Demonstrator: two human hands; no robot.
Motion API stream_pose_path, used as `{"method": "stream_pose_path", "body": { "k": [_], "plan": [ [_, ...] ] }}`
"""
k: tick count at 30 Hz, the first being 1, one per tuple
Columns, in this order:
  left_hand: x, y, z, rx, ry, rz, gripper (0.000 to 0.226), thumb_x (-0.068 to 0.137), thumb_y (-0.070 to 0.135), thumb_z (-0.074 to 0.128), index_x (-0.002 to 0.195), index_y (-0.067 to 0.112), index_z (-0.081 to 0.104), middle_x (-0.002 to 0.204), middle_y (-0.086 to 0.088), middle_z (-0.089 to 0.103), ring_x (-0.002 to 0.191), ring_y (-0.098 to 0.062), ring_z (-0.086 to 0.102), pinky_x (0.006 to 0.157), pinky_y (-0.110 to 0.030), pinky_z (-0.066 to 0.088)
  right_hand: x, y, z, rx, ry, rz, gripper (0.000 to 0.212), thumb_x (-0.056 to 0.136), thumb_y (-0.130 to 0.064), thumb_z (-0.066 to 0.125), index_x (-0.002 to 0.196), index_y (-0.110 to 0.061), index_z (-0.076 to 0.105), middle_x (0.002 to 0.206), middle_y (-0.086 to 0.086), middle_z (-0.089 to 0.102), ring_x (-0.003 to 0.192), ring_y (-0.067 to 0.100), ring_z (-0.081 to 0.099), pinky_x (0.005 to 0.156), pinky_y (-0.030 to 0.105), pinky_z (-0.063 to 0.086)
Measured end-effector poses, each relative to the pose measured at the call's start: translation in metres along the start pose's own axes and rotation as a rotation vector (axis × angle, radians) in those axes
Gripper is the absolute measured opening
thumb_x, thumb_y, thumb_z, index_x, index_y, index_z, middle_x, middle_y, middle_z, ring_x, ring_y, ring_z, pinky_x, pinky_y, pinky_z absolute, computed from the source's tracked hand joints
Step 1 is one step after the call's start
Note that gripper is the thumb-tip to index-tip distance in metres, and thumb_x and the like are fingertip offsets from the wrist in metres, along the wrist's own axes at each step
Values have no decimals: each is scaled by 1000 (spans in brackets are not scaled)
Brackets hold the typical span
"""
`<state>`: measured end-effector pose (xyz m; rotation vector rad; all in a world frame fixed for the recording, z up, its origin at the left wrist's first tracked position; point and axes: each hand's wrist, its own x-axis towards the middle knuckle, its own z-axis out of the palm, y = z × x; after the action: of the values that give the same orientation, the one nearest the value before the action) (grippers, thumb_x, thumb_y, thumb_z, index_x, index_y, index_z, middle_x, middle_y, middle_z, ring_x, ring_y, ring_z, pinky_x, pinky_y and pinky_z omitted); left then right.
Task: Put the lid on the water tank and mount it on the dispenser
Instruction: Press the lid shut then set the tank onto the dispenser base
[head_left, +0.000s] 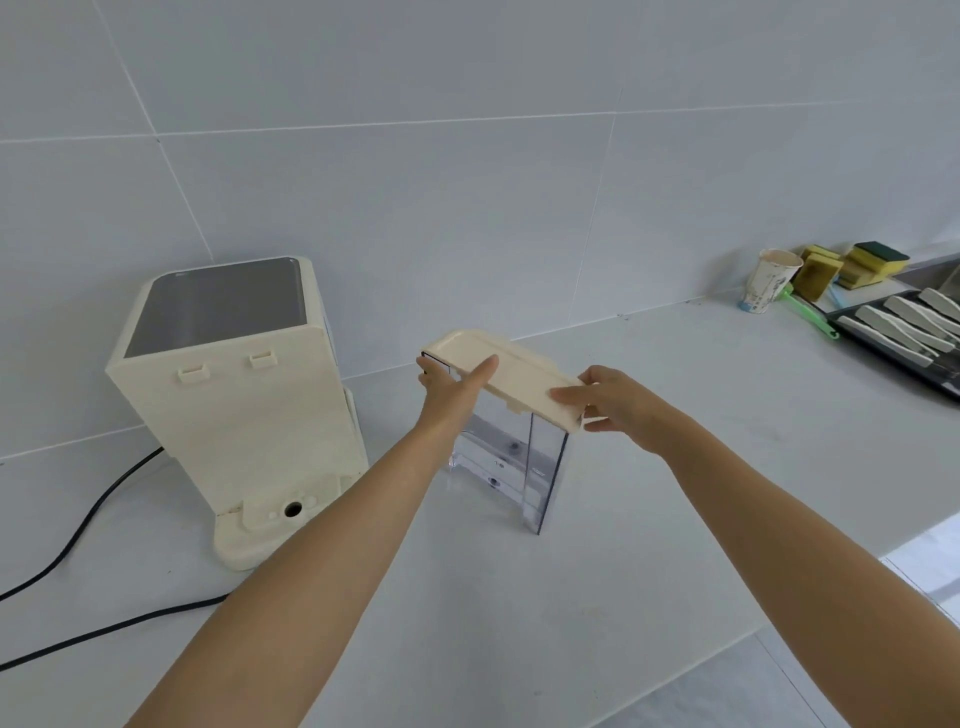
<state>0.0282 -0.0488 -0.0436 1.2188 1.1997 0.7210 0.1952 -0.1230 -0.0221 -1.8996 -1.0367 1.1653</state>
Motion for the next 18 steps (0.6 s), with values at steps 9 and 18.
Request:
{"method": "stream_pose_path", "body": {
  "k": [9, 18],
  "plan": [
    [28, 20, -3, 44, -210, 24, 58, 81, 13, 63, 131, 13, 34, 117, 1, 49, 112, -17, 48, 88, -28, 32, -23, -11, 28, -166, -79, 37, 51, 81, -38, 60, 119, -4, 56, 104, 6, 59, 88, 19, 55, 82, 29, 44],
    [39, 42, -14, 250, -470, -56, 44, 82, 7, 59, 125, 12, 49, 100, -2, 60, 97, -24, 56, 84, -38, 49, -29, -14, 71, -149, -51, 43, 47, 87, -34, 51, 117, 2, 53, 97, 10, 56, 85, 22, 58, 62, 21, 44]
  ]
}}
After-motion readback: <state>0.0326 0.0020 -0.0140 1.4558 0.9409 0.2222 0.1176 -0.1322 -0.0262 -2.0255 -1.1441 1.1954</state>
